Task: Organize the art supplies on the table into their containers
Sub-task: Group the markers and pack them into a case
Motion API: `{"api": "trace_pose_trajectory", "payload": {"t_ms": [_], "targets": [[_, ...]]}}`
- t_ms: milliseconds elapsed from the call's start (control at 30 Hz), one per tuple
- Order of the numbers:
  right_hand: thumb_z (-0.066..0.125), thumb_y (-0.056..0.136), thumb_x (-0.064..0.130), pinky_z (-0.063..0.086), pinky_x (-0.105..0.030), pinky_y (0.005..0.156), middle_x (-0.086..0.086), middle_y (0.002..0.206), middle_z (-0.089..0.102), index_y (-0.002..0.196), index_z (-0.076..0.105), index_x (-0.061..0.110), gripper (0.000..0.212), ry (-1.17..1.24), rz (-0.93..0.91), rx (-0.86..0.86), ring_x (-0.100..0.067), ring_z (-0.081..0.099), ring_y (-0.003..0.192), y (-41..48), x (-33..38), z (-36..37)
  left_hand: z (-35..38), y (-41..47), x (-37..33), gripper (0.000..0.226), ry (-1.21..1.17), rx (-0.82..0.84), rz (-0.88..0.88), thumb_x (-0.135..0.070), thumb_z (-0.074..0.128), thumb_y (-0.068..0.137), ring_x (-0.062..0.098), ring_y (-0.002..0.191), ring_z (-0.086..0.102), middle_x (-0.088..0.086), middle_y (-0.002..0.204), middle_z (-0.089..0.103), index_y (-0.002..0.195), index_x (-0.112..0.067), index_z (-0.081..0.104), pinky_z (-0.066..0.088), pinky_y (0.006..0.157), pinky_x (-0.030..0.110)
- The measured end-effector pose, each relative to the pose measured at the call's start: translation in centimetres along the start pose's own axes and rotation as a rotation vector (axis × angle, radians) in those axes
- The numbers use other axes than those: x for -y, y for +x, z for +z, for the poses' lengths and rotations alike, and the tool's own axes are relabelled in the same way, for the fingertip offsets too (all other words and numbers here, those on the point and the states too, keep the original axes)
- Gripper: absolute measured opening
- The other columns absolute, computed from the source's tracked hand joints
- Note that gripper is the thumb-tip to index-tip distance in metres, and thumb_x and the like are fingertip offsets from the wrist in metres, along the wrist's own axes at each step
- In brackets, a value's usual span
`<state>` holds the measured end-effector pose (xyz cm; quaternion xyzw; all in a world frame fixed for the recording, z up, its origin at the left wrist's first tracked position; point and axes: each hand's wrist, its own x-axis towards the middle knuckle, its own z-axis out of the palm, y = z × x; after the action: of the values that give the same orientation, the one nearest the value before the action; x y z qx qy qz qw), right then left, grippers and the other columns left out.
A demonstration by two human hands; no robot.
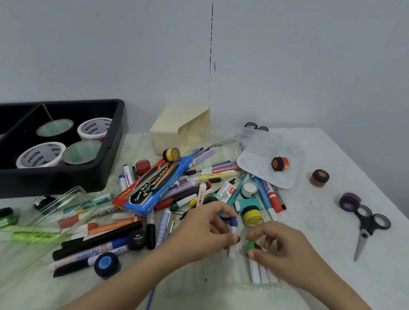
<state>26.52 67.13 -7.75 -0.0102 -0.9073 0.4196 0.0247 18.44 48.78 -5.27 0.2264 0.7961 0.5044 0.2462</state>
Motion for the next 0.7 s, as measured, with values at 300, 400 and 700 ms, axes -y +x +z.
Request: {"api": "trace_pose_trajectory", "payload": {"t_ms": [300, 400, 700], "targets": [[0.072, 0.078, 0.04, 0.038, -0.008, 0.08, 0.028, 0.102, 0.053, 0.097, 0.06, 0.043, 0.023, -0.189, -0.109, 0.069, 0.009, 0.047, 0.099, -0.5, -0.5, -0.2, 1.7, -1.1, 1.0, 0.029, 0.006, -0.017, -0.054, -0.014, 0.077, 0.075, 0.006, 0.062, 0.066, 0.004, 0.077, 0.07, 0.095, -0.025, 0.059, 0.054, 0.063, 0.022], [0.073, 0.076, 0.042, 0.04, -0.014, 0.089, 0.028, 0.108, 0.052, 0.1, 0.063, 0.042, 0.026, -0.193, -0.117, 0.08, 0.009, 0.047, 0.104, -0.5, -1.0, -0.1, 2.3, -1.2, 1.2, 0.029, -0.005, -0.024, -0.058, -0.014, 0.077, 0.075, 0.005, 0.061, 0.065, 0.003, 0.075, 0.07, 0.094, -0.024, 0.059, 0.052, 0.061, 0.022], [0.07, 0.076, 0.049, 0.037, -0.017, 0.096, 0.03, 0.116, 0.049, 0.107, 0.066, 0.039, 0.032, -0.231, -0.148, 0.091, 0.01, 0.042, 0.112, -0.7, -1.8, 0.0, 3.1, -1.3, 1.7, 0.025, 0.143, -0.09, 0.02, -0.025, 0.077, 0.075, -0.008, 0.062, 0.054, -0.008, 0.082, 0.064, 0.093, -0.025, 0.061, 0.043, 0.058, 0.01]]}}
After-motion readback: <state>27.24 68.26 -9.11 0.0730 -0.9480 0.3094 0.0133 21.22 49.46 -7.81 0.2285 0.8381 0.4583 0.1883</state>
